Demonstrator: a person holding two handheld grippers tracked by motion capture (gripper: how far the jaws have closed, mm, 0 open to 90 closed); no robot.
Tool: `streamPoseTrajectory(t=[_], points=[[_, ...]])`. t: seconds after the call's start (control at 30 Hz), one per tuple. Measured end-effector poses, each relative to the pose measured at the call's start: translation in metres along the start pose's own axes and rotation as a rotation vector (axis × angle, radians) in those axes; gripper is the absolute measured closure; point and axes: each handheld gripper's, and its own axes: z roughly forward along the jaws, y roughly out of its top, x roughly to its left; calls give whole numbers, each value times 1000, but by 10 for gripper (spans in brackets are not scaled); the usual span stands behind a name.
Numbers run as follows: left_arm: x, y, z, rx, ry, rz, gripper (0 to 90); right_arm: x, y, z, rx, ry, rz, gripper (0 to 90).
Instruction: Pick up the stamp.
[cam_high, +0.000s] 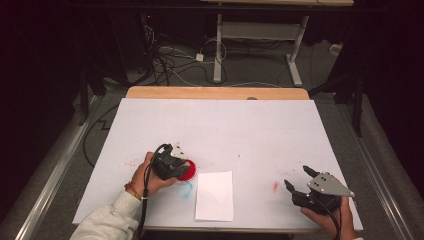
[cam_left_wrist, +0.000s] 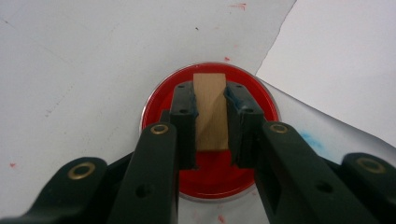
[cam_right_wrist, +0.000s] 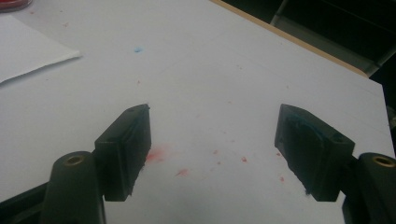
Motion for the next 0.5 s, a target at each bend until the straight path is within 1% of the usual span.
streamPoseTrajectory(t=[0.07,0.1,0.2,0.23,0.3,0.37,0.5], points=[[0,0,-1,-5,-2,-3,736,0,0,1,-2,6,-4,276],[0,-1,-1,-7,-13,-5,735,0,0,1,0,6,-3,276],[2,-1,-5,-33,-20,-15,736,-1,1,2,0,0,3,276],[3,-2,-7,-38,-20,-16,736,-1,2,3,-2,1,-6,276],[4,-2,-12,-53,-17,-19,736,-1,1,4,6,2,-1,275],[4,-2,-18,-68,-16,-12,736,0,1,5,10,5,-6,275],[4,-1,-29,-88,1,-1,736,0,0,3,14,3,-7,274]])
